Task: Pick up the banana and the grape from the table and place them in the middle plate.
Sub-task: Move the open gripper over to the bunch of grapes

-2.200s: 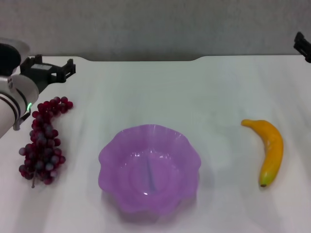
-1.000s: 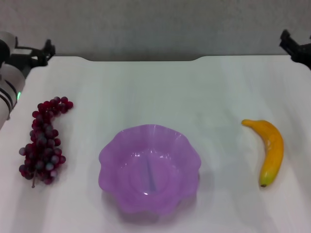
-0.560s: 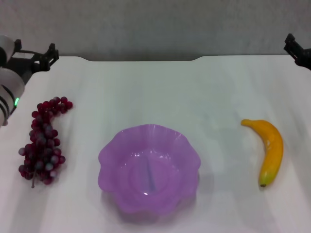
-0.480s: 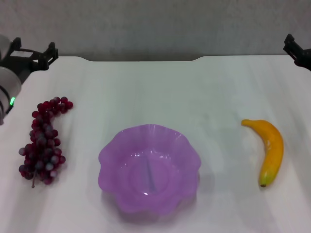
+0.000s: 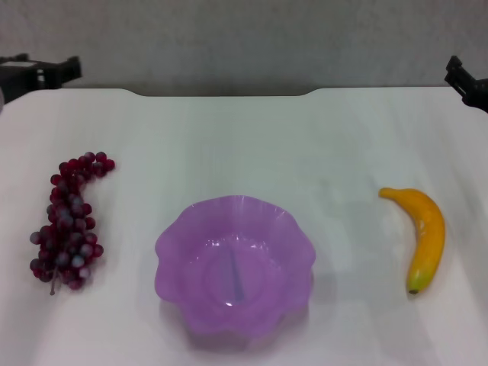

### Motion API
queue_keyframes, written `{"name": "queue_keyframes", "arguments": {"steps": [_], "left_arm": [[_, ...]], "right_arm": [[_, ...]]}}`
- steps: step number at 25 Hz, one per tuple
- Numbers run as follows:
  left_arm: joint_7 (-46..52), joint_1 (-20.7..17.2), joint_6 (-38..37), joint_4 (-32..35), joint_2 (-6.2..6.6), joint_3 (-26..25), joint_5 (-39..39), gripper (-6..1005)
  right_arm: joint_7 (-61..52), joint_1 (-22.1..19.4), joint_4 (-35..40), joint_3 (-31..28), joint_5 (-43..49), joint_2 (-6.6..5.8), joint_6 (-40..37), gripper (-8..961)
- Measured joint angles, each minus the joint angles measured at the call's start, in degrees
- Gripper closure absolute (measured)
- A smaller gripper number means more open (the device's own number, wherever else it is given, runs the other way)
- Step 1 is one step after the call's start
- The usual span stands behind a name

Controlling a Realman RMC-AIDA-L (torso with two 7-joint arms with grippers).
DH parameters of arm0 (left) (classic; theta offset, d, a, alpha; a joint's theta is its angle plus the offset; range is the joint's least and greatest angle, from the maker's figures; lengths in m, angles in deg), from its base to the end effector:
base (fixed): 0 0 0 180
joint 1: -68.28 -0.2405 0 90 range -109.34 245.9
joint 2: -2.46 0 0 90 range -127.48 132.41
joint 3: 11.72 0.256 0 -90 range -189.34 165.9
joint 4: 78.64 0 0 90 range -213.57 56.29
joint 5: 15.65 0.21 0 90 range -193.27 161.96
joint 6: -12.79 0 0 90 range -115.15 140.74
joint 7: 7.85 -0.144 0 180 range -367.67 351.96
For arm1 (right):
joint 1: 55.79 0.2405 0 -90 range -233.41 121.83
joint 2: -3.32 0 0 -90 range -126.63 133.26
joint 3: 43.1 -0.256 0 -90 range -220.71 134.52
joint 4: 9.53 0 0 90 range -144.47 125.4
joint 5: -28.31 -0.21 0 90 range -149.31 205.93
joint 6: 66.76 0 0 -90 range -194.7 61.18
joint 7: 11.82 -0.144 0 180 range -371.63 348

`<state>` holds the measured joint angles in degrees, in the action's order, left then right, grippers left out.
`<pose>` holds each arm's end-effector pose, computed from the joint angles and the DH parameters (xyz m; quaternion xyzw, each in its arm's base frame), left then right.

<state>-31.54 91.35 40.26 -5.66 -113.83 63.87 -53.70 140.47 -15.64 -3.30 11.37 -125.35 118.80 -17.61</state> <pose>-0.2283 0.4322 0.0943 -0.7394 -0.3582 -0.1605 0.5469 0.3036 0.4313 0.0376 -0.6797 0.3000 0.3104 0.5930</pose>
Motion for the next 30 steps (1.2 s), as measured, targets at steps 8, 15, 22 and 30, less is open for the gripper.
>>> {"name": "queue_keyframes", "arguments": {"steps": [8, 15, 22, 30], "left_arm": [[19.7, 4.73, 19.72, 3.38, 0.08, 0.47, 27.17, 148], [19.78, 5.05, 27.87, 2.99, 0.22, 0.42, 31.14, 148], [18.75, 5.04, 30.68, -1.84, -0.02, 2.15, 30.08, 149], [14.98, 5.91, 31.62, -6.46, 0.13, 3.11, 23.51, 149]], "right_arm": [[0.04, 0.13, 0.06, 0.1, 0.04, 0.0, -0.78, 65], [0.05, 0.02, 0.09, 0.18, 0.06, 0.0, -0.81, 65], [0.09, 0.14, 0.09, 0.31, 0.05, 0.0, -0.81, 65], [0.24, 0.17, 0.09, 0.29, 0.03, 0.0, -0.92, 65]]}}
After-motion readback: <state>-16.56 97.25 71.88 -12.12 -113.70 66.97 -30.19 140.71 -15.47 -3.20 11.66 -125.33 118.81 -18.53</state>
